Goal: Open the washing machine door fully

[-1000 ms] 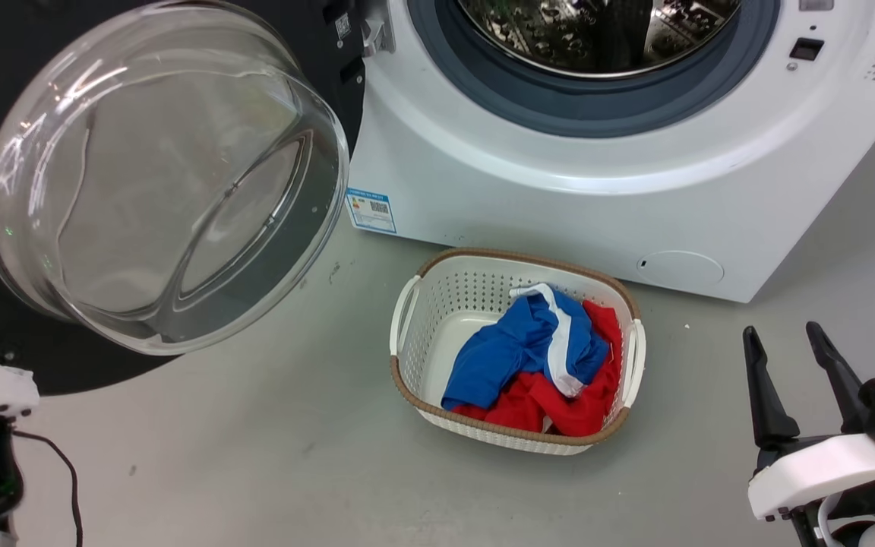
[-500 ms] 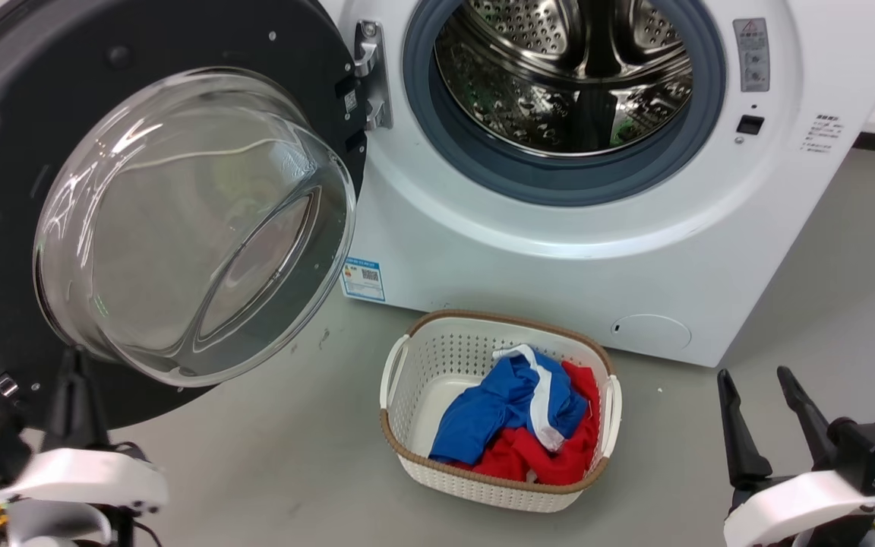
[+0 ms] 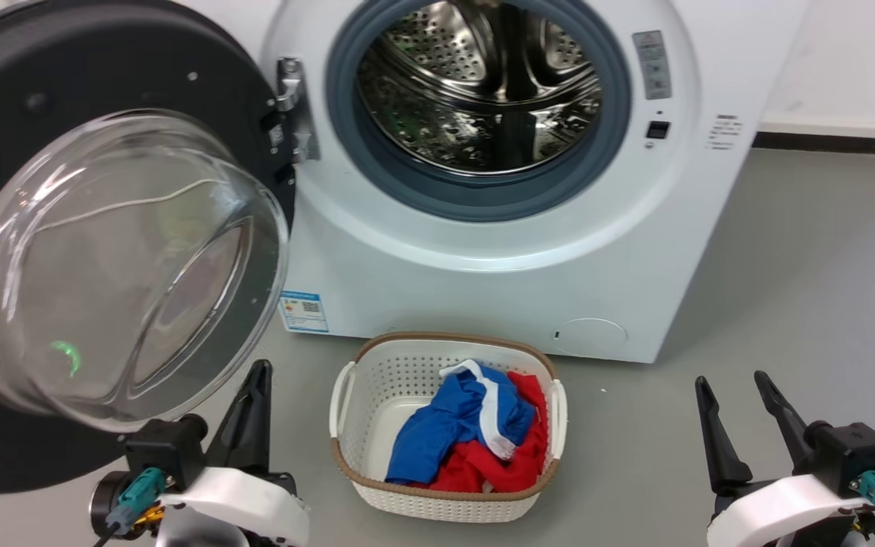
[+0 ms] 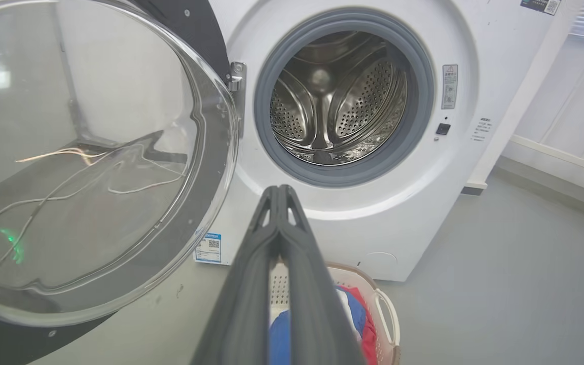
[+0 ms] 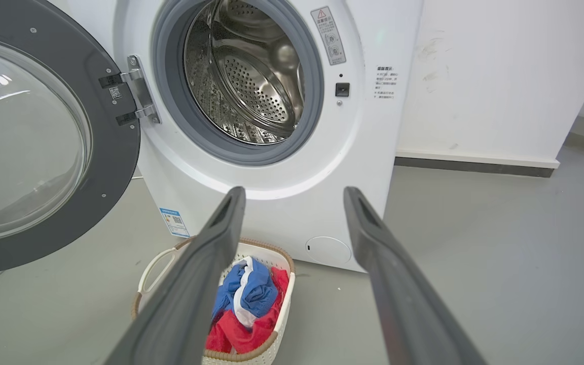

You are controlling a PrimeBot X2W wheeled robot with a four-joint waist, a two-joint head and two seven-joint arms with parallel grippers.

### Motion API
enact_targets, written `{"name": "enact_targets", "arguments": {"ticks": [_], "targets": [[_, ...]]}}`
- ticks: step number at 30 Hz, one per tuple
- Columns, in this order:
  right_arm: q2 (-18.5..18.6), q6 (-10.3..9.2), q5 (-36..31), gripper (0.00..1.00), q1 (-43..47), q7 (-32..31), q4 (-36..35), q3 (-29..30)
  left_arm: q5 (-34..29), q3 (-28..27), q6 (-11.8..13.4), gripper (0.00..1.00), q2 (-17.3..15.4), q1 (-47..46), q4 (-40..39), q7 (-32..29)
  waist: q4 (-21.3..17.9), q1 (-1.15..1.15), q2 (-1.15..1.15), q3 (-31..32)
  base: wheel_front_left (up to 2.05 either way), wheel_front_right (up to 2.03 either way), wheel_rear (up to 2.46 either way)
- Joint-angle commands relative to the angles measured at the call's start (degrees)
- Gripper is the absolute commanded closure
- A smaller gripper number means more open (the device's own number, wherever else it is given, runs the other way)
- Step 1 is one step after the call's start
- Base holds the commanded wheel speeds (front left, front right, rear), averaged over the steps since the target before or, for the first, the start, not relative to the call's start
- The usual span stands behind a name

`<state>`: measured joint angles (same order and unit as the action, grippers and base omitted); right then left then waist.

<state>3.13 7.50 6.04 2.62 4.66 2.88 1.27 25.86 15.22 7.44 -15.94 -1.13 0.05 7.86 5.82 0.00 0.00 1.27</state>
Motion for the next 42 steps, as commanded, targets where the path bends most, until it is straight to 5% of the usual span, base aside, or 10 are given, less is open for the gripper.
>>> {"name": "enact_targets", "arguments": {"ticks": [1,2,3,5,17,42], "targets": [[-0.2,-0.01,-0.3,0.00,-0.1,-0.1,0.0,-0.2,-0.5,0.3,-0.2,0.64,0.2,-0.7,0.6,0.6,-1.9,0.00,0.00,0.2,0.00,0.00,0.00],[-0.2,-0.01,-0.3,0.00,-0.2,-0.1,0.0,-0.4,-0.6,0.5,-0.1,0.50,0.5,-0.7,1.4,1.0,-2.7,0.00,0.00,0.1,0.00,0.00,0.00],[-0.2,-0.01,-0.4,0.00,-0.3,-0.1,0.0,-0.6,-0.6,0.7,0.0,0.19,0.8,-0.7,2.2,1.5,-3.4,0.00,0.00,0.2,0.00,0.00,0.00],[-0.2,-0.01,-0.6,0.00,-0.3,-0.1,0.0,-0.7,-0.8,0.9,0.0,0.00,1.3,-0.7,3.9,2.4,-4.6,0.00,0.00,0.3,0.00,0.00,0.00],[0.3,-0.01,-0.4,0.00,-0.4,-0.2,0.0,-1.3,-1.8,0.8,0.6,0.00,2.5,-1.8,11.1,6.0,-8.5,0.00,0.00,1.0,0.00,0.00,0.00],[0.4,-0.01,0.2,0.00,-0.6,0.3,0.5,-1.7,-1.6,-1.2,-0.4,0.00,2.6,-2.9,13.8,7.3,-8.2,0.00,0.00,0.8,0.00,0.00,0.00]]}}
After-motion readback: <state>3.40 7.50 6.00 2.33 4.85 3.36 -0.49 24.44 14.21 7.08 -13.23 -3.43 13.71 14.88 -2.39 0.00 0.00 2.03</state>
